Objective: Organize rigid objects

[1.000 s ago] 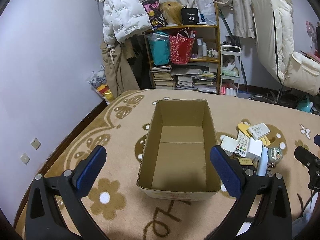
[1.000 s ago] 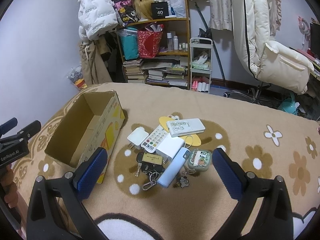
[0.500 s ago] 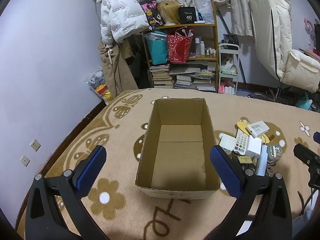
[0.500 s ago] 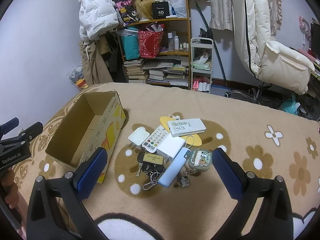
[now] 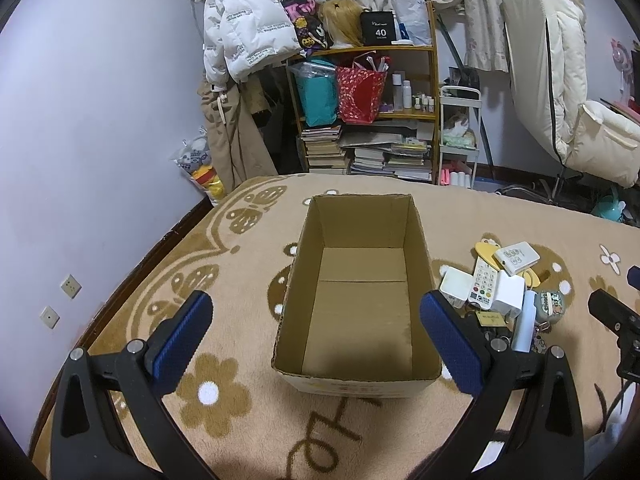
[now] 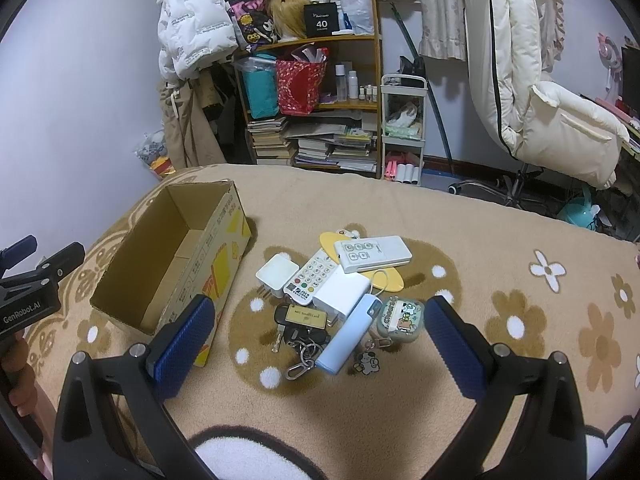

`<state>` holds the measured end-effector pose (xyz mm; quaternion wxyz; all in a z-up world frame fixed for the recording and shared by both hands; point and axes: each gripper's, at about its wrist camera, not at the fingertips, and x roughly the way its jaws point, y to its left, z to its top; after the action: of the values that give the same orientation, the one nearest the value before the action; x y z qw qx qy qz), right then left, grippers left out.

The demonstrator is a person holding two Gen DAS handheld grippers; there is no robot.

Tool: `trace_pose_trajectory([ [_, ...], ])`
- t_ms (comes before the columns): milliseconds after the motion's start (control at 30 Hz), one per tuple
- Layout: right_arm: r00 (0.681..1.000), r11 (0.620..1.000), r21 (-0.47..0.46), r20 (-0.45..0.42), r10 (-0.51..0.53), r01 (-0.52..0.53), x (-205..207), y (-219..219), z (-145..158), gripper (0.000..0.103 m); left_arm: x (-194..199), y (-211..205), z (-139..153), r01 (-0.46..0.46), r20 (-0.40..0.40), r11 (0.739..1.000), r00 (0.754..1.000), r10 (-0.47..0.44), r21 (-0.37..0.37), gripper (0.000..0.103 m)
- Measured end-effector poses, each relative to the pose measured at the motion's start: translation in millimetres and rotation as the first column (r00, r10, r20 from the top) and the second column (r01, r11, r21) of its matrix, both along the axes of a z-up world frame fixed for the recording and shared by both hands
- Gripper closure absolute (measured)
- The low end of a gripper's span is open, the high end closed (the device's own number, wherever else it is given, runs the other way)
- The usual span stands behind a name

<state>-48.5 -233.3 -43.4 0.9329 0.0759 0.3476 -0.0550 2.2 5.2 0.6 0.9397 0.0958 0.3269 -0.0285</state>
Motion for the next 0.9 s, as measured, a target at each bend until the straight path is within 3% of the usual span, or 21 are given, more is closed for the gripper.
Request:
trace_pose_trajectory([
  [500, 1.000, 1.000, -0.005, 0.003, -0.004, 0.004, 1.5, 0.2, -1.1, 0.000, 3.3, -1.1, -2.5, 0.000, -0.013, 1.000, 1.000, 0.000, -0.003, 0.000],
  [700, 1.000, 0.999, 0.024, 0.011, -0.029, 0.029, 13.1, -12.9, -1.4, 0.000, 27.6, 6.5, -1.6, -0.041, -0.043, 0.998, 0.998, 0.040, -0.040, 0.000],
  [900, 0.996, 0.994, 0.062, -0.011, -0.088, 0.088, 31.1, -37.1, -6.5, 0.000, 57.2, 7.0, -3.4, -0.014, -0.096, 0.999, 0.995, 0.011, -0.036, 0.000],
])
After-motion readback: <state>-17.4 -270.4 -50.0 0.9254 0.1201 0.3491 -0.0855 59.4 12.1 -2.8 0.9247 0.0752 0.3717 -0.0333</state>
